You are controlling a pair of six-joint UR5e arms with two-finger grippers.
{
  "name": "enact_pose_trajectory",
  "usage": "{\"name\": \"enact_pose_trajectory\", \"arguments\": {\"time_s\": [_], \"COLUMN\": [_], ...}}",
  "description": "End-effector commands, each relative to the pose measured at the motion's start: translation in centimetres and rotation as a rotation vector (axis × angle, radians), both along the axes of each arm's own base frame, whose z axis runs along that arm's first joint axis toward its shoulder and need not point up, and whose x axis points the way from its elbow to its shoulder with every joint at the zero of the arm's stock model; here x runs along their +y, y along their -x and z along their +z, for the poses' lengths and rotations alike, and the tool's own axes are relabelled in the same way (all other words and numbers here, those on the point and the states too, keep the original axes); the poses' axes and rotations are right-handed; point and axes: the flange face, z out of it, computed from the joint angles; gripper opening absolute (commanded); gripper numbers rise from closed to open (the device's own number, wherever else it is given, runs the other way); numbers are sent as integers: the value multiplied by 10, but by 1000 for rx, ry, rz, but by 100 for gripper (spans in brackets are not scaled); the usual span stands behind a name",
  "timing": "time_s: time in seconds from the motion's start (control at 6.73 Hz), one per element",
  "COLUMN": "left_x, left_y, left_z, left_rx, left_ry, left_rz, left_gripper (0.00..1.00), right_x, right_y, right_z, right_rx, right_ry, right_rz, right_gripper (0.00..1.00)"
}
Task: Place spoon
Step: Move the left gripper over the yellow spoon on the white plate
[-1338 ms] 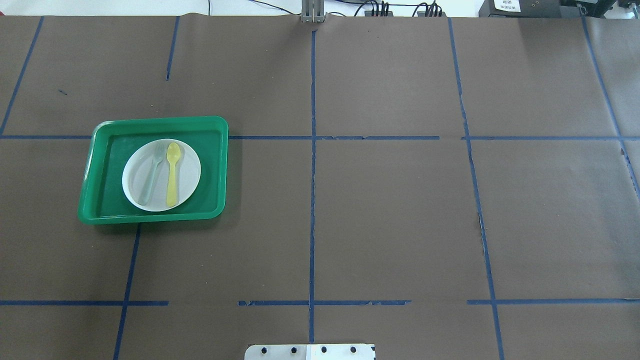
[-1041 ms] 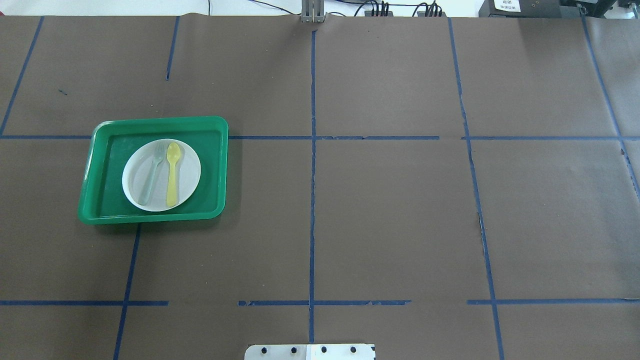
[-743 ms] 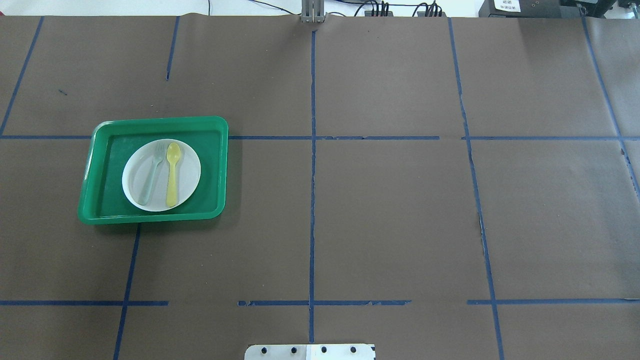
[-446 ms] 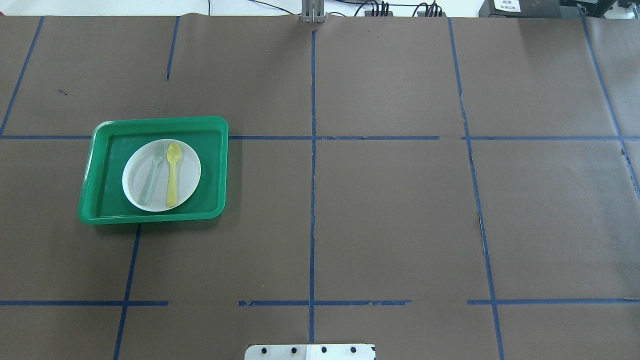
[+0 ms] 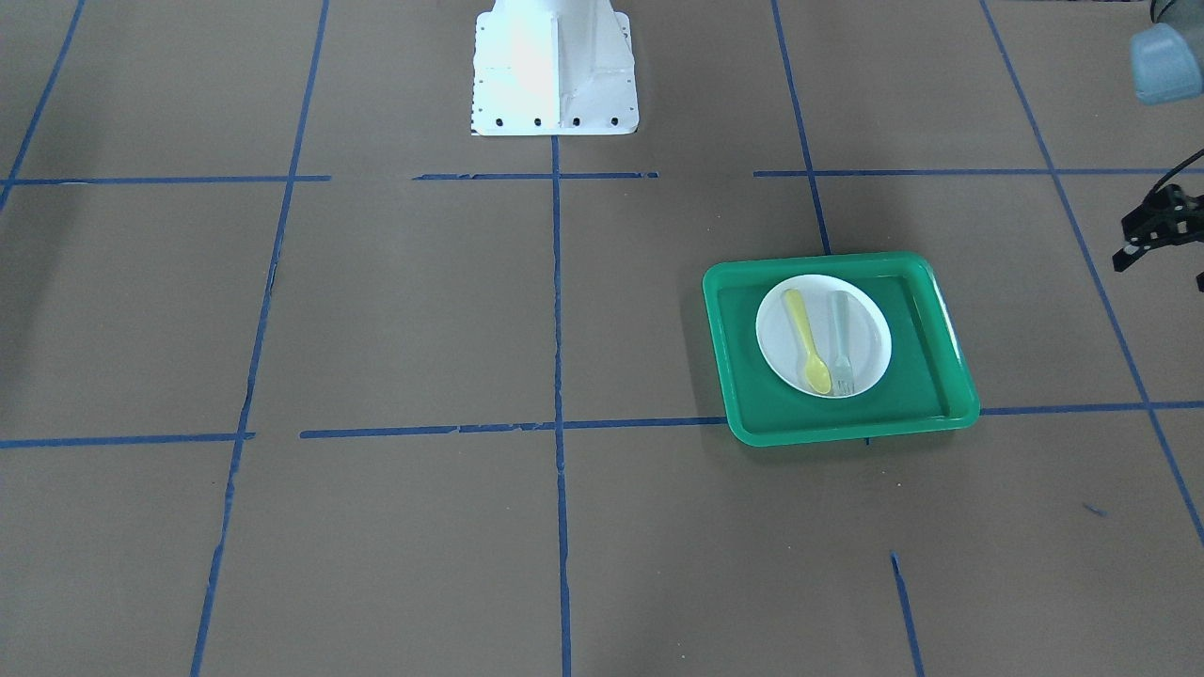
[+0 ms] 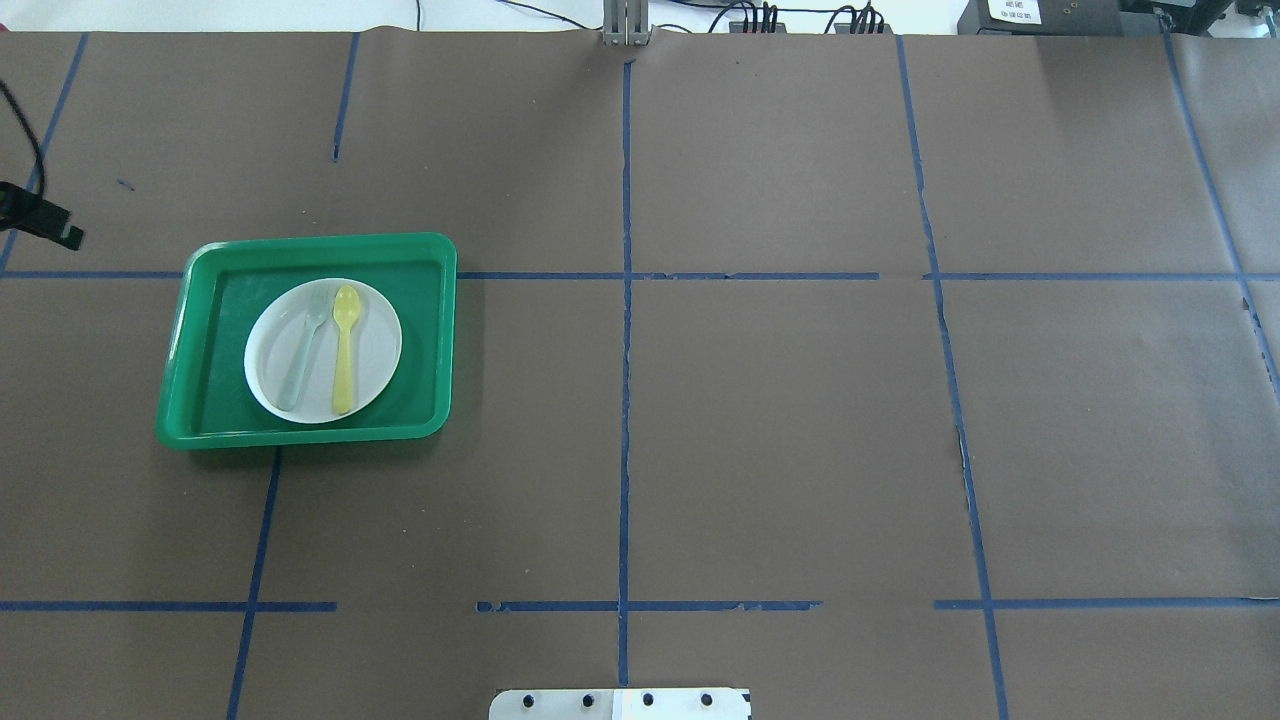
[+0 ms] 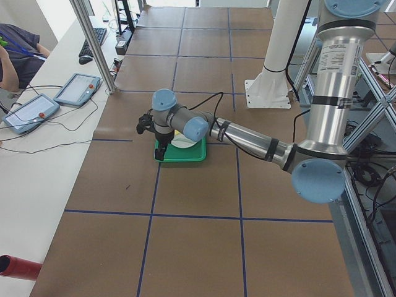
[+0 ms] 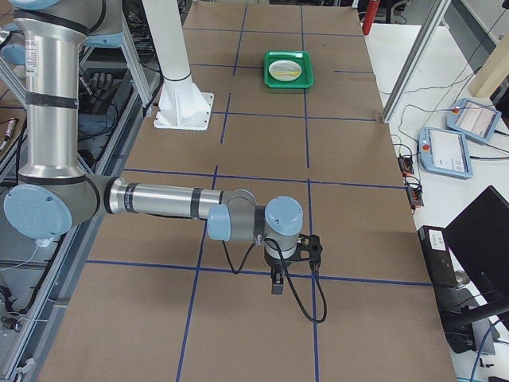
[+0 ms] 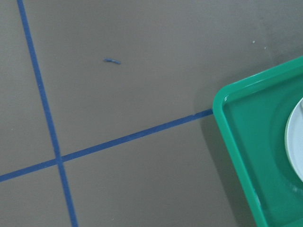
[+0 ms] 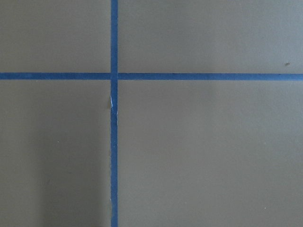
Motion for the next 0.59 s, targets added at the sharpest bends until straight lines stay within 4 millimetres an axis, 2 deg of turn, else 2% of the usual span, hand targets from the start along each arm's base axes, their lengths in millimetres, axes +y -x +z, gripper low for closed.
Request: {"name": "enact_pose_trajectory", "arguments": {"time_s": [0.0, 0.15, 0.45], "left_x": [12, 28, 45], "left_y": [-126, -160, -205], "left_z": [-68, -71, -71], "left_rx": [33, 38, 75], "left_ry": [102, 155, 129], "left_rz": [-105, -116, -149], "left_gripper": [100, 98, 93], "right_x": [0, 0, 0], "right_y": [0, 0, 0], "right_z": [0, 0, 0], "right_rx": [0, 0, 0], "right_ry": [1, -1, -1], "right_rz": [0, 0, 0], "right_gripper": [100, 100, 100]}}
